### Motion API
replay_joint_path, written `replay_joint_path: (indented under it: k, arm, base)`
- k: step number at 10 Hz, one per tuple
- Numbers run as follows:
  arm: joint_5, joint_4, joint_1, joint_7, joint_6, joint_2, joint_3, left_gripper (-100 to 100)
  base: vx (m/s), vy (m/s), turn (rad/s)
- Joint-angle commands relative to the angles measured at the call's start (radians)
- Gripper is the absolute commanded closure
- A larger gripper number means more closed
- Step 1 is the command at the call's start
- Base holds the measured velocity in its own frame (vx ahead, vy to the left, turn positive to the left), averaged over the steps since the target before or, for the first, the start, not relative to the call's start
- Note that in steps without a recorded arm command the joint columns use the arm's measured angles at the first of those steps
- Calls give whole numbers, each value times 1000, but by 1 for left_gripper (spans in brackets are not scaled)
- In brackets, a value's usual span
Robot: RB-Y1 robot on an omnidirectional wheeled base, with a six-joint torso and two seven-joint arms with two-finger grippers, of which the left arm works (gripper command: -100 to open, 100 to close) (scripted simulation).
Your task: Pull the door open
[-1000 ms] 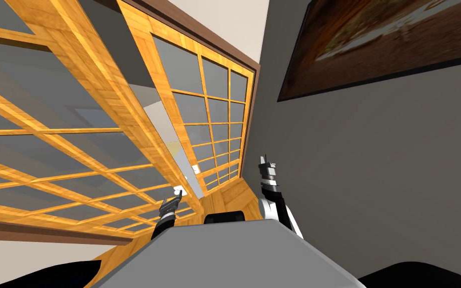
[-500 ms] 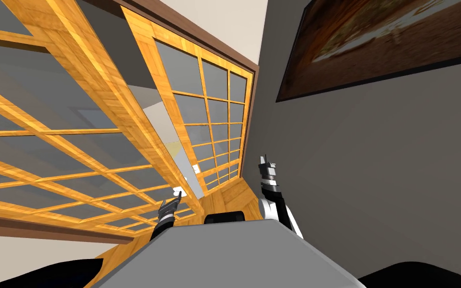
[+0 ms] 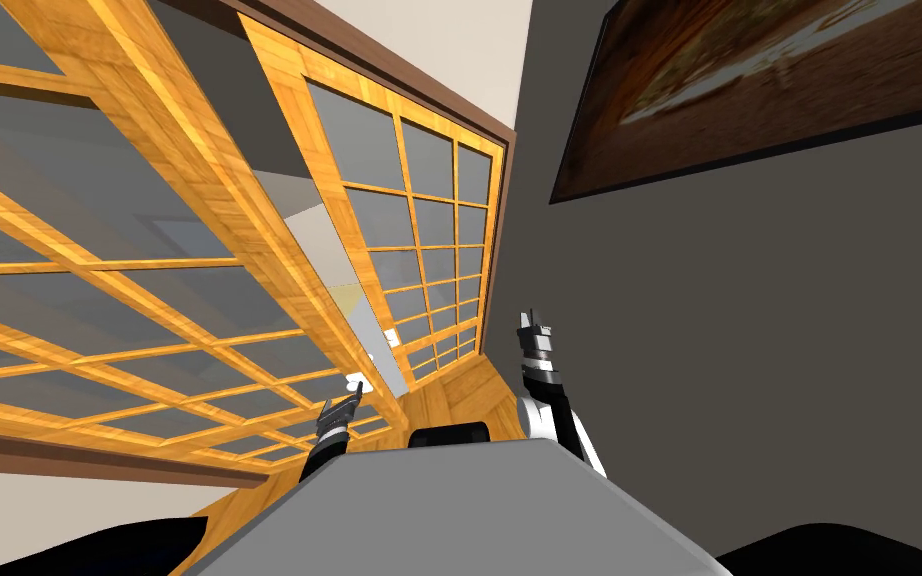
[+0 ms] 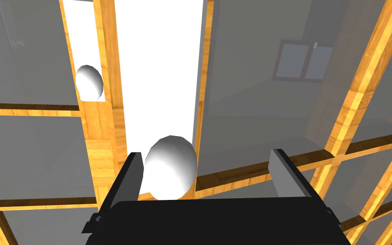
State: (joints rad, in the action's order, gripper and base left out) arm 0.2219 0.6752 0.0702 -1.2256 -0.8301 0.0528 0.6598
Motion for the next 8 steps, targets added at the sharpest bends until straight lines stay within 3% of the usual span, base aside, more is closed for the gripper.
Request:
replay_joint_path:
  k: [1,8]
  arm:
    - [-6,50,49,5,48,-3,21,100]
    - [-6,57,49,5,48,-3,21,100]
  base:
    - [-14,-5,4]
    - [-1,0,3]
